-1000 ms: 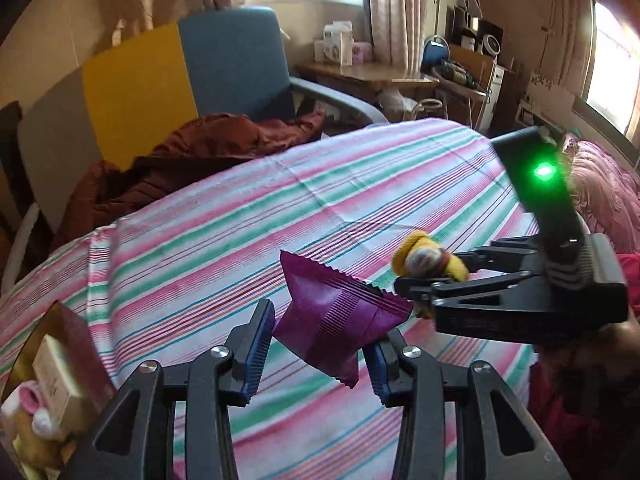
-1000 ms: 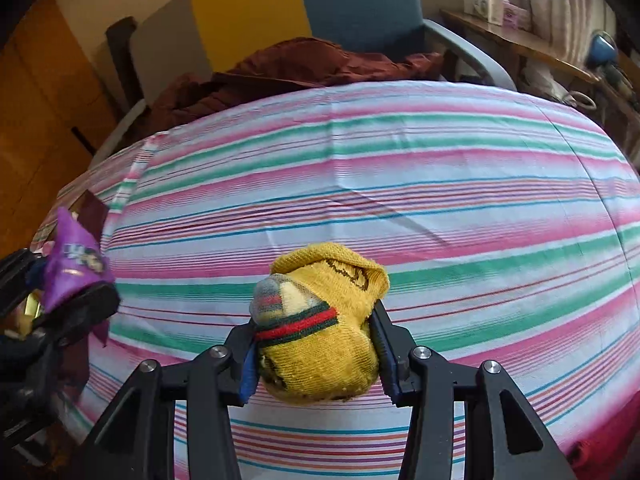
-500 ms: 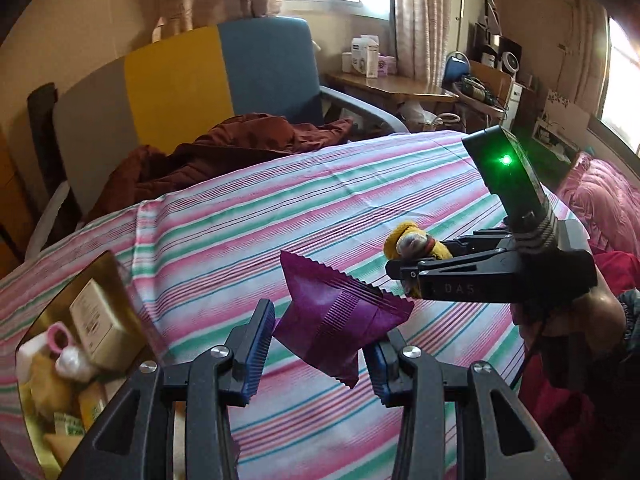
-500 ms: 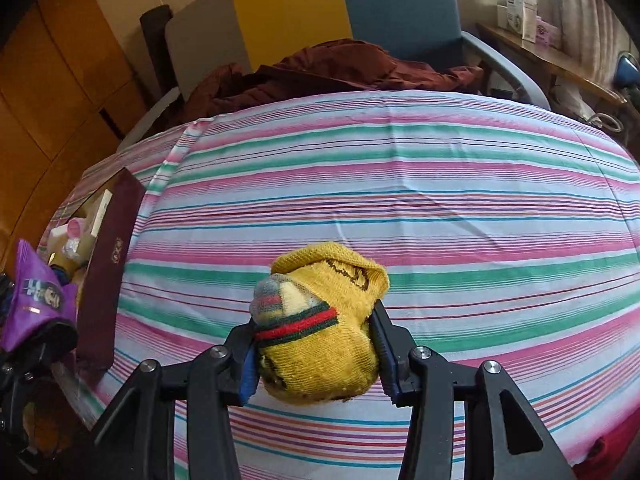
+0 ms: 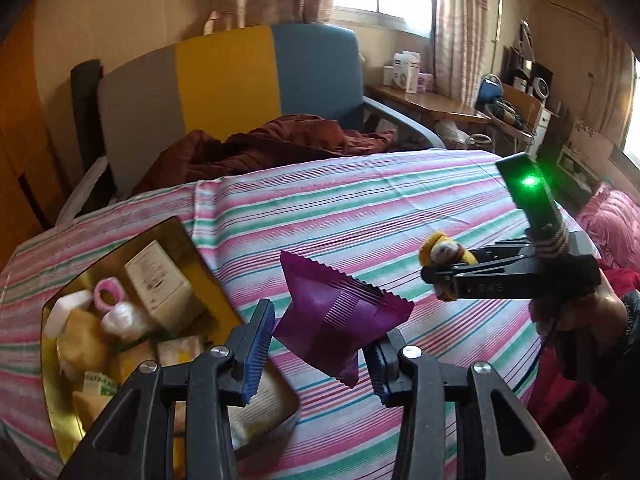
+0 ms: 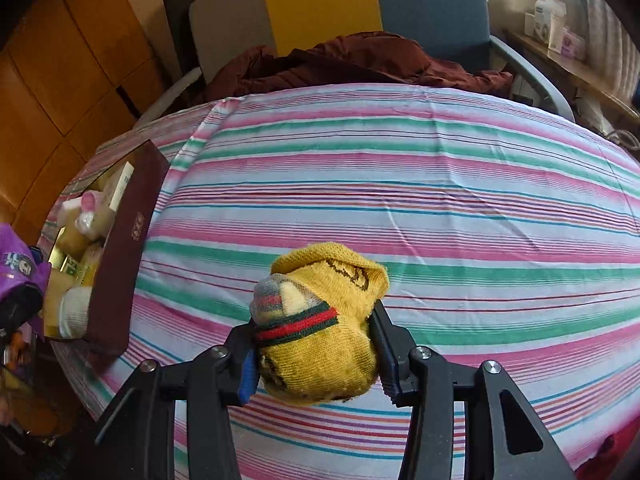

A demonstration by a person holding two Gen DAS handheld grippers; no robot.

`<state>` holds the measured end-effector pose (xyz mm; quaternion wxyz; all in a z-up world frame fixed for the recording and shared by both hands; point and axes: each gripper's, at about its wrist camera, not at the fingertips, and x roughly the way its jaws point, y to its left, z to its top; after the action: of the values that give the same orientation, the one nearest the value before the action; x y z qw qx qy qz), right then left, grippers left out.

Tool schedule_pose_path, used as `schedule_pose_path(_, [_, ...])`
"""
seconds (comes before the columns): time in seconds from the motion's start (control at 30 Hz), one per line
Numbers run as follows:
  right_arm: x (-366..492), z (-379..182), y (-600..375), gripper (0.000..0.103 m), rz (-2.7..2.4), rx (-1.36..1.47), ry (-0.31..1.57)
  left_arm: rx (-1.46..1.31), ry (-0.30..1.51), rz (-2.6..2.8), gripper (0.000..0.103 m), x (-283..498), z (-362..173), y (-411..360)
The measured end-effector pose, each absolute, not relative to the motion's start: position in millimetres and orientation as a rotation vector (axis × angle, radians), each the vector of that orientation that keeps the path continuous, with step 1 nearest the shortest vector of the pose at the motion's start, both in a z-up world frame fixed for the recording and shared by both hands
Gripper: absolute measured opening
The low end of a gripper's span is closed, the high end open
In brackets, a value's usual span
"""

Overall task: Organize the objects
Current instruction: 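Carry the purple packet and yellow plush into the tray and release both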

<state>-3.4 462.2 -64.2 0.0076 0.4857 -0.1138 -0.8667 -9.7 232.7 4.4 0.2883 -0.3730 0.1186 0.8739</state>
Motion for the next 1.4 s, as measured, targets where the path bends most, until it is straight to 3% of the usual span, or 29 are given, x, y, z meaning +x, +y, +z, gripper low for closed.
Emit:
schedule_pose_path(0.43, [-10,-22,395,0.048,-2.668,1.37,-0.339,-1.052,0.197,2.385,0.043,-16,-5,173])
schedule_pose_path(1.0, [-39,-5,242,0.048,-2.439,1.2,-0.236,-1.184,-0.227,2.688,0.043,-22,-15,-34])
schedule_pose_path(1.3, [-59,-20,215,0.052,-2.444,1.237,-0.206,-1.174,-0.242,2.673,0.044,-42,-18,-32])
schedule_pose_path(1.4, [-63,-27,211,0.058,-2.457,1.262,-0.209,-1.178,-0.242,2.657,0.052,-54,-23,-23])
